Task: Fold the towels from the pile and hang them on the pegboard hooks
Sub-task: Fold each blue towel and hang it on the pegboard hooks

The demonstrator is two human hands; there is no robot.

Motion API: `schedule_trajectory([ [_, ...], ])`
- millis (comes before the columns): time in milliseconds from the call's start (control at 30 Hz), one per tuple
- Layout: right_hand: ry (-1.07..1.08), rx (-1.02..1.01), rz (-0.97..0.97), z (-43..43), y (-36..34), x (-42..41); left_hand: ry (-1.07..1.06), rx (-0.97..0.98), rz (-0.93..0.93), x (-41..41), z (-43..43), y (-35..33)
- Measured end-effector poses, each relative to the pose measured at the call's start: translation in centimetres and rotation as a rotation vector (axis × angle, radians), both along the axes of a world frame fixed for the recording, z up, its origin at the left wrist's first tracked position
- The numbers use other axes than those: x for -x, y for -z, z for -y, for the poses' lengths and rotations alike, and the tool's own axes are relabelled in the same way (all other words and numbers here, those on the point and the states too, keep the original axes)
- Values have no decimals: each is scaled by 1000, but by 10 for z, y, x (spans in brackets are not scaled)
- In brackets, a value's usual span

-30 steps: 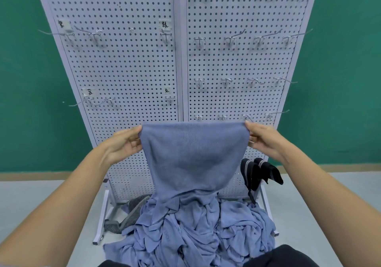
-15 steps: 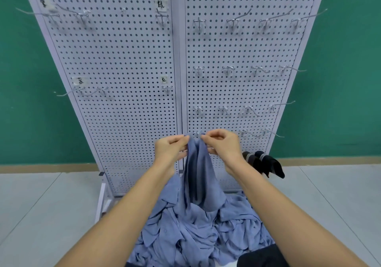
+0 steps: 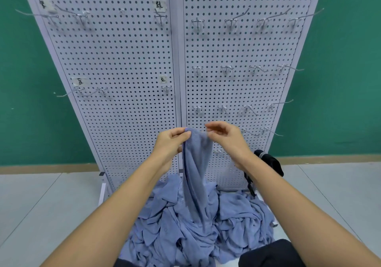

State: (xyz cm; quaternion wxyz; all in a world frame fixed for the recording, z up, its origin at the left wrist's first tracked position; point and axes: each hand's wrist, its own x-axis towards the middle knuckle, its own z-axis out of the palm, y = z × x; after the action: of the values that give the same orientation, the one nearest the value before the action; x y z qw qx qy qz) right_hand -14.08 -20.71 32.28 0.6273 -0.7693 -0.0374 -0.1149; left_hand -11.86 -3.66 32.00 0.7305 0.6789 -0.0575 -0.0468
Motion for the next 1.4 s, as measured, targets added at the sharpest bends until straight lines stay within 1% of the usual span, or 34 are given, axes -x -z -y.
schedule_trajectory([
  [33,5,150,39,6,-3,-3,31,1,6,0,-1,-3],
  [100,-82,394,52,15,-10,-8,92,-9,22,-2,-2,-7],
  [167,-176,553,11,18,-16,-16,143,-32,47,-2,-2,-11],
  [200,-209,584,-9,18,-19,-20,155,-48,60,-3,-3,-13],
  [267,-259,574,-28,17,-26,-26,147,-61,86,-4,-5,-16],
  [367,-330,509,32,14,-37,-28,158,-67,119,-5,-13,-16],
  [433,-337,540,111,11,-45,-26,207,-210,127,-4,-17,-15],
  [500,-298,642,150,9,-50,-26,206,-350,111,-3,-18,-14],
  [600,-143,953,149,8,-54,-27,145,-318,106,-5,-14,-11],
  [633,-94,1011,145,6,-54,-27,102,-307,119,-6,-12,-8],
  [667,-62,1024,148,5,-54,-26,52,-301,129,-8,-10,-4],
  [733,-41,938,140,3,-52,-29,-34,-286,97,-13,-8,7],
  [767,-33,869,126,3,-51,-31,-57,-276,33,-13,-9,16],
  [900,-12,647,54,-1,-52,-33,-68,-231,-346,-10,-19,64],
  [1033,-30,388,25,-1,-64,-28,1,-118,-644,6,-10,93],
  [1100,-55,266,29,5,-73,-25,95,2,-798,9,-2,102],
  [1133,-63,217,36,9,-77,-24,128,112,-869,9,3,108],
  [1200,-53,126,53,19,-84,-21,132,446,-985,5,12,116],
  [1233,-37,68,60,26,-85,-20,115,605,-1010,4,16,117],
  [1267,-21,8,61,34,-85,-18,84,705,-994,2,20,116],
  [1300,0,-45,61,43,-83,-15,70,750,-939,0,22,111],
  [1333,25,-84,52,53,-80,-13,59,718,-875,-4,21,106],
  [1400,107,-96,7,75,-69,-10,63,612,-791,-12,12,94],
])
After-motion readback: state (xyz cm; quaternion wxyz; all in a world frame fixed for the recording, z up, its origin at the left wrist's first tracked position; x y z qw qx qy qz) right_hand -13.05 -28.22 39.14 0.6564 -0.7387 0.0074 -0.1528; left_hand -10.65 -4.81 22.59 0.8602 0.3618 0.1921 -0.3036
